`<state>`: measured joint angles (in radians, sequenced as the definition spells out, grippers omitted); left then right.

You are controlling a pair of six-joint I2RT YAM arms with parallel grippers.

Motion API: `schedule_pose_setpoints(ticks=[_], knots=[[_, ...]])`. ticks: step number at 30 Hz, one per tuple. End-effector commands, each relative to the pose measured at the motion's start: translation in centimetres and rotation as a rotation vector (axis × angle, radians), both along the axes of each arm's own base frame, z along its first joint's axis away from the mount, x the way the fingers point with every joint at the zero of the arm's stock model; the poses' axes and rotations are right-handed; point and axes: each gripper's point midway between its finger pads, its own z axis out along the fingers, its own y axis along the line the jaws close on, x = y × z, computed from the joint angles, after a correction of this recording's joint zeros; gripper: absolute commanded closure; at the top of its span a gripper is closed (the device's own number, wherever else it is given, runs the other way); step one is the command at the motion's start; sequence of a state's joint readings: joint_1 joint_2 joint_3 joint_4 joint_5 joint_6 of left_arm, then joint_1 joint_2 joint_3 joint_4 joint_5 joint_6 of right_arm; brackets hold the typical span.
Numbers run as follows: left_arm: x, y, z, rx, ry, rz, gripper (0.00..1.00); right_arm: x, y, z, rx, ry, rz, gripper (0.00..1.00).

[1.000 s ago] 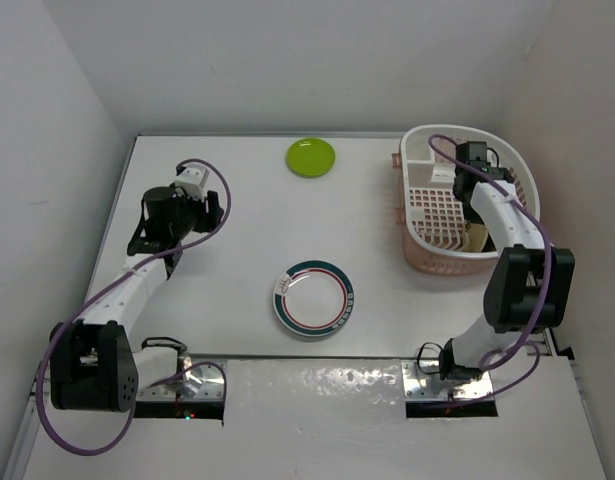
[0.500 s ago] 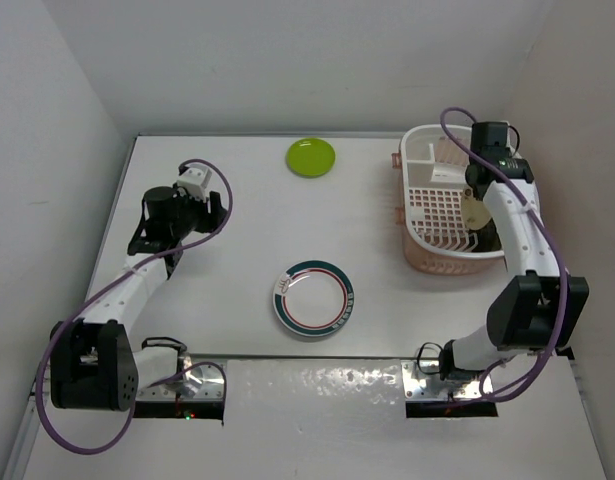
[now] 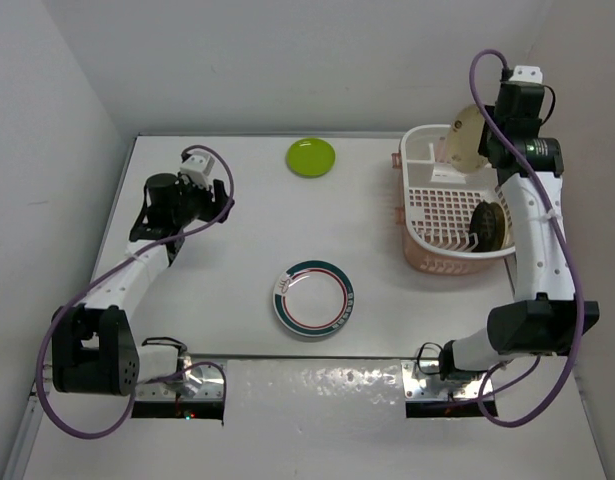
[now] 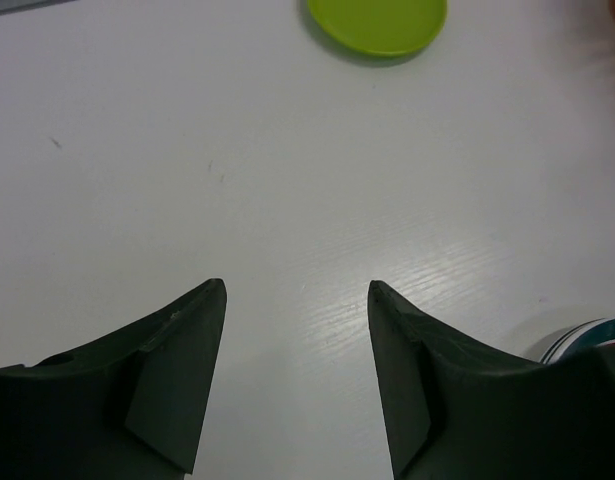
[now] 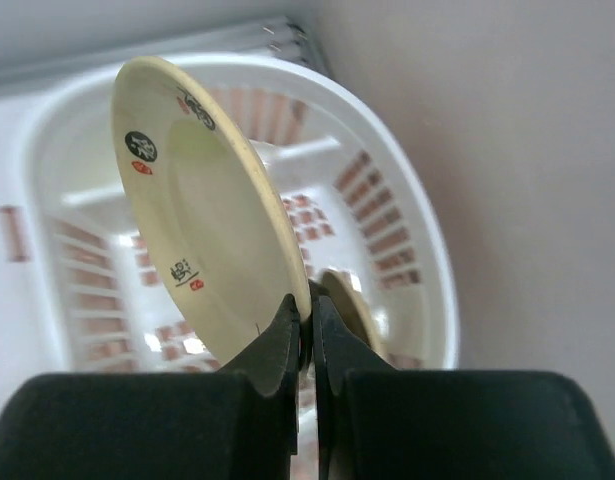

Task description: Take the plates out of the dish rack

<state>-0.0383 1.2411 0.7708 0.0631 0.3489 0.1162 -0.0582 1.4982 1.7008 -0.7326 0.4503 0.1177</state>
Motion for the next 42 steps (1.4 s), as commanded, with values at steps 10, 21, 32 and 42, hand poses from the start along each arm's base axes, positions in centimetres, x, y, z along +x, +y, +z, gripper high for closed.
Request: schedule_pose_setpoints(ticks=[10, 21, 32, 42], knots=[[1.4, -5.2, 4.2, -0.189, 0.013, -0.168, 0.35, 5.3, 24.9, -3.3, 0.439, -0.021, 0.566, 1.0], [5.4, -9.0, 5.6, -0.333, 0.057, -0.24, 0.38, 7.2, 34.2, -9.1, 0.699, 0.07, 0.725, 1.0], [7.1, -7.8, 3.3, -0.274, 0.161, -0.125, 0.45, 13.9, 35.4, -9.8, 0.773, 0.005, 0.579, 1.0], [4.6, -5.2, 1.7, -0.169, 0.196, -0.036, 0.45, 23.1, 34.2, -13.1, 1.074, -0.21, 0.239, 1.0]])
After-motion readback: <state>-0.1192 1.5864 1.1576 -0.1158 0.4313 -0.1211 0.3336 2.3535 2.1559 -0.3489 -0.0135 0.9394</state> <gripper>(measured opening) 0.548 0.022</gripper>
